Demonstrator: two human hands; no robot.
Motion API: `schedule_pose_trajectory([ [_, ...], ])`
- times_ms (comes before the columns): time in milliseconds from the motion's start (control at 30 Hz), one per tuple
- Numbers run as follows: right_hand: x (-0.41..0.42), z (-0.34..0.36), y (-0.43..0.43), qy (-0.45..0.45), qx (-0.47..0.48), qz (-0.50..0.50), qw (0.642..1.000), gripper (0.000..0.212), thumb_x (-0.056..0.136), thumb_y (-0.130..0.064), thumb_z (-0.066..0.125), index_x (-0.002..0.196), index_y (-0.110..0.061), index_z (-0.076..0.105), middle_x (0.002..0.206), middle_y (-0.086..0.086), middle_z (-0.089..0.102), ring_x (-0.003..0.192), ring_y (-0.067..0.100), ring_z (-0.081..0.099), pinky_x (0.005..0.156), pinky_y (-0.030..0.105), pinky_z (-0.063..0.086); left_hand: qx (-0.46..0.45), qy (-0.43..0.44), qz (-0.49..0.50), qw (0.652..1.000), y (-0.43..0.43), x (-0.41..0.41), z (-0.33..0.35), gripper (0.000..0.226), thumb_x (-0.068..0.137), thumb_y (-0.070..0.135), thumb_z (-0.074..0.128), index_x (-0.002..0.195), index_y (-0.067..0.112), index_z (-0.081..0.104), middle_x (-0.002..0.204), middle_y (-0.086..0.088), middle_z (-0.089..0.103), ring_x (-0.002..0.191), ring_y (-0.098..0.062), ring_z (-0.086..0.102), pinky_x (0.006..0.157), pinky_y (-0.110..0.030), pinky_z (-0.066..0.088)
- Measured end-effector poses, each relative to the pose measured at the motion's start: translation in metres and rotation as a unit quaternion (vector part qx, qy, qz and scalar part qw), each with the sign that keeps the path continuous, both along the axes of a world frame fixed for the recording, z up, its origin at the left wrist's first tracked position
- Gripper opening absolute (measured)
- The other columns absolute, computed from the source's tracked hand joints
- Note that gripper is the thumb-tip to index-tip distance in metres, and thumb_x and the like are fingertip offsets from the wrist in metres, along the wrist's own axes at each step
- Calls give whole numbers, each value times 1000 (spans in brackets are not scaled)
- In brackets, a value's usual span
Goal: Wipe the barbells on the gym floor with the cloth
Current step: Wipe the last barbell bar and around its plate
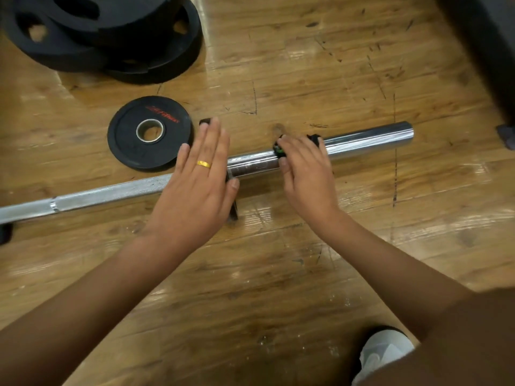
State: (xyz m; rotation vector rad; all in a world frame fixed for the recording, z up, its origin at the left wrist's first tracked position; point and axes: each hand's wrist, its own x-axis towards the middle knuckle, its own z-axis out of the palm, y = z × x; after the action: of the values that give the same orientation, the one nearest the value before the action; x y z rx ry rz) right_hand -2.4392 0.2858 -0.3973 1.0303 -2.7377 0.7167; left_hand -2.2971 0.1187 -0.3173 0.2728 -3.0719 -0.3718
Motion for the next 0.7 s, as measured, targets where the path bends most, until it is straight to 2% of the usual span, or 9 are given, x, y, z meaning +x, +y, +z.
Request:
schedule_pose_trajectory([
  [100, -19, 2, 0, 17, 13, 65, 998, 38, 105, -24, 43, 137, -12, 58, 138, 4, 62, 137, 22, 46, 123, 44, 17, -56, -5, -25, 998, -2, 3, -6, 66, 108, 36, 29, 160, 3, 3, 168, -13, -10, 155, -25, -12, 123, -45, 1],
  [267, -30, 2, -18, 42, 17, 37, 998, 36, 104, -24, 43, 131, -11, 62, 130, 5, 66, 131, 23, 51, 122, 44, 17, -32, -2, -17, 999, -22, -24, 1, 68, 108, 37, 28, 159, 3, 0, 168, -13, -8, 155, -25, -10, 124, -43, 3],
  [333, -29, -1, -24, 51, 19, 68, 996, 37, 104, -24, 42, 132, -10, 61, 130, 6, 65, 130, 23, 52, 122, 44, 19, -43, -5, -18, 999, -27, -29, 2, 69, 108, 39, 26, 159, 2, -2, 168, -15, -11, 155, -26, -11, 125, -45, 4],
  [433, -50, 1, -25, 62, 37, 121, 990, 37, 105, -27, 41, 132, -10, 60, 128, 6, 66, 126, 24, 54, 121, 43, 24, -132, -27, -64, 989, -30, -20, 0, 69, 107, 40, 19, 158, -1, -3, 166, -20, -14, 155, -31, -11, 126, -49, 8],
  [500, -56, 1, -29, 75, 32, 106, 991, 35, 105, -27, 42, 130, -11, 60, 125, 6, 66, 122, 24, 55, 119, 44, 27, -177, -30, -97, 979, -36, -16, -3, 66, 109, 37, 15, 157, -4, -3, 165, -23, -14, 154, -34, -10, 126, -49, 11],
  [600, -43, -7, -39, 101, 1, 72, 992, 33, 103, -23, 44, 129, -10, 61, 124, 6, 66, 119, 24, 57, 117, 46, 30, -181, -36, -119, 975, -47, -23, 3, 70, 108, 42, 15, 157, -3, -2, 165, -22, -12, 154, -34, -8, 124, -46, 9],
  [700, -52, -14, -38, 138, 5, 131, 982, 34, 104, -22, 46, 132, -9, 60, 127, 7, 65, 119, 25, 58, 115, 43, 32, -173, -59, -124, 975, -50, -33, 8, 76, 104, 48, 17, 156, -2, -6, 165, -22, -14, 154, -33, -11, 123, -43, 4],
])
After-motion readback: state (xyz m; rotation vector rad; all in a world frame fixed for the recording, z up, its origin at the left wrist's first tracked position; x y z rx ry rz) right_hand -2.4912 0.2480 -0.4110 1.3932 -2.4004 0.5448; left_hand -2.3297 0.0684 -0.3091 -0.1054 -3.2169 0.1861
